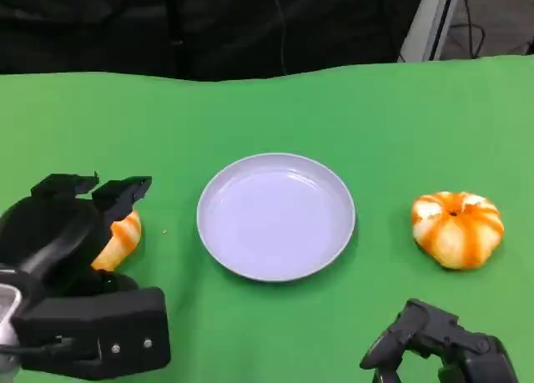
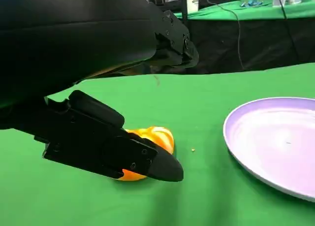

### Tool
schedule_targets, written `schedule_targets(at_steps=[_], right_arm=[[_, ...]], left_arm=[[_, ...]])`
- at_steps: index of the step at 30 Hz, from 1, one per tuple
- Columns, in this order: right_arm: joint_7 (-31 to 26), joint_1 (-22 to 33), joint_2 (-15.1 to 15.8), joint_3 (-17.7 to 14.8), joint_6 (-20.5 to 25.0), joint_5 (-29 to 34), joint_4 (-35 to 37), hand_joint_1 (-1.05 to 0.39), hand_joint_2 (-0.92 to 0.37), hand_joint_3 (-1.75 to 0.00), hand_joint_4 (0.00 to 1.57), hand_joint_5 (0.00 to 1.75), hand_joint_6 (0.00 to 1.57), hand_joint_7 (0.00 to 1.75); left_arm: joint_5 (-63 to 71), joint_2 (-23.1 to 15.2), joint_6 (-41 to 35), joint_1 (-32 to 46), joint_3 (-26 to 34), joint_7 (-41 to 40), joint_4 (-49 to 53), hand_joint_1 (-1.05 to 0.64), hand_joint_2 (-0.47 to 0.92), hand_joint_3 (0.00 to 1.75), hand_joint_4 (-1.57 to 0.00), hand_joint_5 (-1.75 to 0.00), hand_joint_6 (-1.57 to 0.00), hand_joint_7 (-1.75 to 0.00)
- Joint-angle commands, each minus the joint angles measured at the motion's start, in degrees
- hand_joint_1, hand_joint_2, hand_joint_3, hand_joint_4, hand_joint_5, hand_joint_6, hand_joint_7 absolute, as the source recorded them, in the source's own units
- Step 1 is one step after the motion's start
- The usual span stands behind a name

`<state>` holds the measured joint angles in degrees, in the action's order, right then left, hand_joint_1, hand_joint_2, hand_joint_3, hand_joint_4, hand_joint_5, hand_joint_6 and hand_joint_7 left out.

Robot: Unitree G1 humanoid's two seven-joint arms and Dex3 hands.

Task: Grasp the bread from the table and place it into the plate.

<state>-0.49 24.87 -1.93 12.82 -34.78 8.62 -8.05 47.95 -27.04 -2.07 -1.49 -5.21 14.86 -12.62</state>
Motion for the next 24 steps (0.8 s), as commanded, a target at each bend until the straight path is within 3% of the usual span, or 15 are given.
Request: schedule_targets(at_steps=[1,19,24], right_arm=[[-0.2,0.3,0.3,-0.1,0.3,-0.4,-0.3,-0.04,-0.34,-1.4,0.79,1.64,0.83,1.34],[-0.3,0.5,0.3,0.0,0.1,0.0,-0.5,0.0,-0.37,-1.38,0.78,1.65,0.83,1.34],[-0.5,0.3,0.1,0.0,-0.2,0.0,-0.1,-0.02,-0.35,-1.39,0.79,1.64,0.83,1.34]], left_arm=[[0.5,-1.1,-0.5,-0.3,-0.3,-1.0,0.1,-0.67,0.92,0.05,-0.03,-0.33,-0.2,-0.01],[2.1,-1.1,-2.8,-3.5,-3.4,-2.6,4.9,-0.7,0.92,0.08,-0.03,-0.33,-0.19,0.0],[5.6,0.7,-7.6,-8.4,-7.5,-1.5,12.2,-0.68,0.92,0.09,-0.04,-0.32,-0.17,0.0]])
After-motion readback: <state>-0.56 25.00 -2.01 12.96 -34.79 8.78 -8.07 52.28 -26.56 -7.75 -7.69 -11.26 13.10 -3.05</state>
